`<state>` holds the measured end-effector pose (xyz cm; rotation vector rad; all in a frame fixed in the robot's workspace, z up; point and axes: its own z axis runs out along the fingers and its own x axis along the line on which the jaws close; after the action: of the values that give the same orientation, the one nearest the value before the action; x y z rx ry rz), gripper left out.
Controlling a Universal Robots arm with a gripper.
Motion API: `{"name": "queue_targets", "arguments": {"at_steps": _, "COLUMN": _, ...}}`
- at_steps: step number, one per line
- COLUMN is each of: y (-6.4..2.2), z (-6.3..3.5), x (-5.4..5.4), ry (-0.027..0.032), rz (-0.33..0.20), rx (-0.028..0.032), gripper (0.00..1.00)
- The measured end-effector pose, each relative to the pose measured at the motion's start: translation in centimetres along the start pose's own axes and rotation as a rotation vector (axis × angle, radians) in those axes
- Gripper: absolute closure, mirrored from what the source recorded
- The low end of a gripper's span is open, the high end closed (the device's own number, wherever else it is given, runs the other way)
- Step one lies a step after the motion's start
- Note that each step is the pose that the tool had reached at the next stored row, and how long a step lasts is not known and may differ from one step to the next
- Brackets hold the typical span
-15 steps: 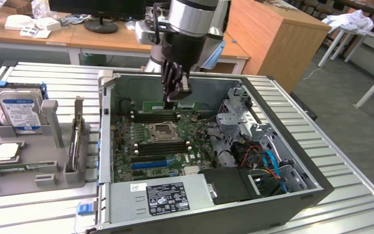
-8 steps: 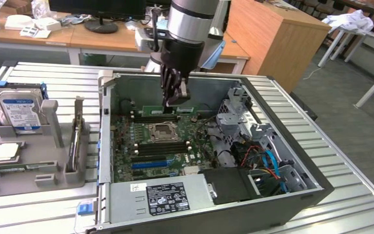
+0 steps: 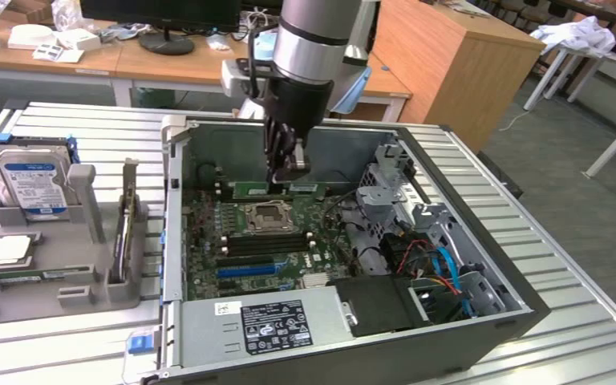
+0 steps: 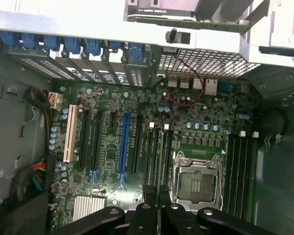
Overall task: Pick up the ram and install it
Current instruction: 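Insert the ram into the slot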
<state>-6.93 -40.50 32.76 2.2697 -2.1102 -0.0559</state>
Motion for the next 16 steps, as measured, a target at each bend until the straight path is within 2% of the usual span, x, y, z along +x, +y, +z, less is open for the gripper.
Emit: {"name": "queue_targets", "arguments": {"at_steps": 16, "y": -0.14, "z": 2.91, "x": 0.1, "ry": 0.0008, "rz": 0.004, "rx": 0.0011, "gripper": 0.87}}
